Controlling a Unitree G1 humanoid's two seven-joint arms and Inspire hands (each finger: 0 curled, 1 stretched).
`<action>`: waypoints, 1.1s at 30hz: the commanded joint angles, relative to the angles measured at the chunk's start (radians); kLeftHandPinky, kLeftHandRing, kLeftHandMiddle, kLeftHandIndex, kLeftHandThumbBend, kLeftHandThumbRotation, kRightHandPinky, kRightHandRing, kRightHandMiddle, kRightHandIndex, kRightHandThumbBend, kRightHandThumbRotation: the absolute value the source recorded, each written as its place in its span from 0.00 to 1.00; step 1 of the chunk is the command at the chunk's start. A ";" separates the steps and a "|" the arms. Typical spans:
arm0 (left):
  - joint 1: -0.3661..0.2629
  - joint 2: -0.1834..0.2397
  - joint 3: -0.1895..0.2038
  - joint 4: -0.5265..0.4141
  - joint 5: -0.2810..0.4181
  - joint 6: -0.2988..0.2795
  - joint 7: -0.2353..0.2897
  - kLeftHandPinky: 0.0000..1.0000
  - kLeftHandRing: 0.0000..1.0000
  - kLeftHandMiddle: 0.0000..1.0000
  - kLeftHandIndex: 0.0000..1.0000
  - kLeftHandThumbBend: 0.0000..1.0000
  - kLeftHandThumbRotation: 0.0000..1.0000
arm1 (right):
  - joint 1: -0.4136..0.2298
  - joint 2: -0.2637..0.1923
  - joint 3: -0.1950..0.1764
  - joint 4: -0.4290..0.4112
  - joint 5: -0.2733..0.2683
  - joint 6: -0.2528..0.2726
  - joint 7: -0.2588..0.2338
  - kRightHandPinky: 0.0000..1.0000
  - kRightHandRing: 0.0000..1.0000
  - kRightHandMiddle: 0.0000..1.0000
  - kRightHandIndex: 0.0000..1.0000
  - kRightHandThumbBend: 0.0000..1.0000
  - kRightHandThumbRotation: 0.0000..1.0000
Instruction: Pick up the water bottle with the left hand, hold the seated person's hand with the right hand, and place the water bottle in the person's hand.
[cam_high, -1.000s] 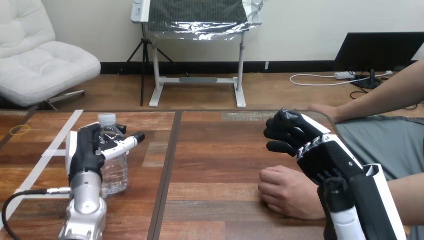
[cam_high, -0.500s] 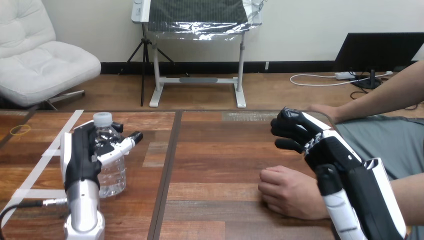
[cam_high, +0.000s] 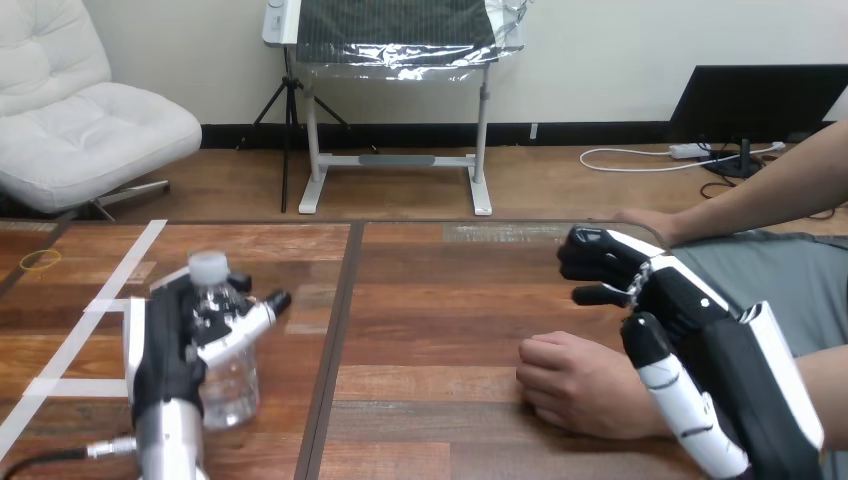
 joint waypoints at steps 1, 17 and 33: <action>0.053 -0.035 -0.017 -0.486 -0.078 -0.078 -0.053 0.27 0.32 0.39 0.41 0.65 0.00 | -0.237 -0.108 -0.122 0.113 -0.044 0.031 -0.016 0.71 0.77 0.79 0.79 0.48 0.79; 0.159 -0.053 -0.013 -0.700 -0.139 -0.074 -0.106 0.25 0.31 0.38 0.41 0.60 0.00 | -0.359 -0.290 -0.169 0.268 -0.079 0.090 0.023 0.71 0.78 0.80 0.80 0.62 0.73; 0.198 -0.063 -0.010 -0.784 -0.148 -0.035 -0.119 0.23 0.30 0.36 0.41 0.61 0.00 | -0.430 -0.444 -0.173 0.344 -0.169 0.183 0.040 0.67 0.79 0.82 0.82 0.79 0.56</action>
